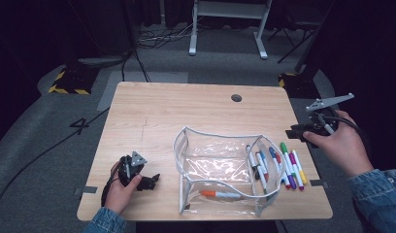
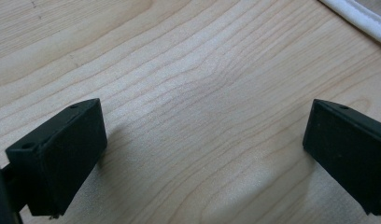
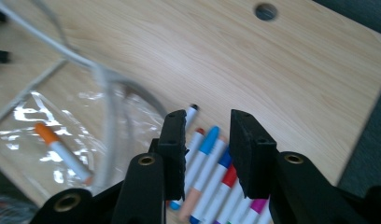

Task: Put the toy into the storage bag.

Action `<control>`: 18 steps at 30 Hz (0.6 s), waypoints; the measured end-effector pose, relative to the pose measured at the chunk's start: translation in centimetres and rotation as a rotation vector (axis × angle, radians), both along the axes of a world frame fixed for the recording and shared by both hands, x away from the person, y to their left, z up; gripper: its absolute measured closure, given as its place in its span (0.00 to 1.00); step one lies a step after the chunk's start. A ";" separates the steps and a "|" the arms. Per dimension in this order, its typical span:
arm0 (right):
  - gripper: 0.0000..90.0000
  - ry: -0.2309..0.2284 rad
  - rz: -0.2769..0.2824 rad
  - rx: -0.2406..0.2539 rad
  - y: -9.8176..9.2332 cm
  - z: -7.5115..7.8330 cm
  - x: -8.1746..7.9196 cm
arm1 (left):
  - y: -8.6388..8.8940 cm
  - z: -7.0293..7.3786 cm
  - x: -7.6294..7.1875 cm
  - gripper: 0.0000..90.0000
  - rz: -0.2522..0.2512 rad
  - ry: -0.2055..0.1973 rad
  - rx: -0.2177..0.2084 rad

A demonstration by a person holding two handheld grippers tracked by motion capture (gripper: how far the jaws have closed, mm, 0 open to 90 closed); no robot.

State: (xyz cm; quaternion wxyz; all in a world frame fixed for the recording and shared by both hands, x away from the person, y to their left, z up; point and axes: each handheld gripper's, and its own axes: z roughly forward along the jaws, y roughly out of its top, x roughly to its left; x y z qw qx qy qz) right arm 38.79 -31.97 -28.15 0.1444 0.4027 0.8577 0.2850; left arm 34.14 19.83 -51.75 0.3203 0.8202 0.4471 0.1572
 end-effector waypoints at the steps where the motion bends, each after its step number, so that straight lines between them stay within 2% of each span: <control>1: 0.74 0.000 -0.027 -0.008 -0.8 -0.5 0.2 | 0.0 0.0 0.0 0.00 0.000 0.000 0.000; 4: 0.73 0.010 -0.097 -0.023 -3.0 -2.5 0.8 | 0.0 0.0 0.0 0.00 -0.001 0.000 -0.001; 8: 0.73 0.048 -0.178 -0.030 -5.3 -5.6 1.3 | 0.0 0.0 0.0 0.00 -0.001 0.000 -0.001; 18: 0.72 0.187 -0.299 -0.094 -8.9 -13.6 1.6 | 0.0 0.0 0.0 0.00 -0.001 0.000 -0.001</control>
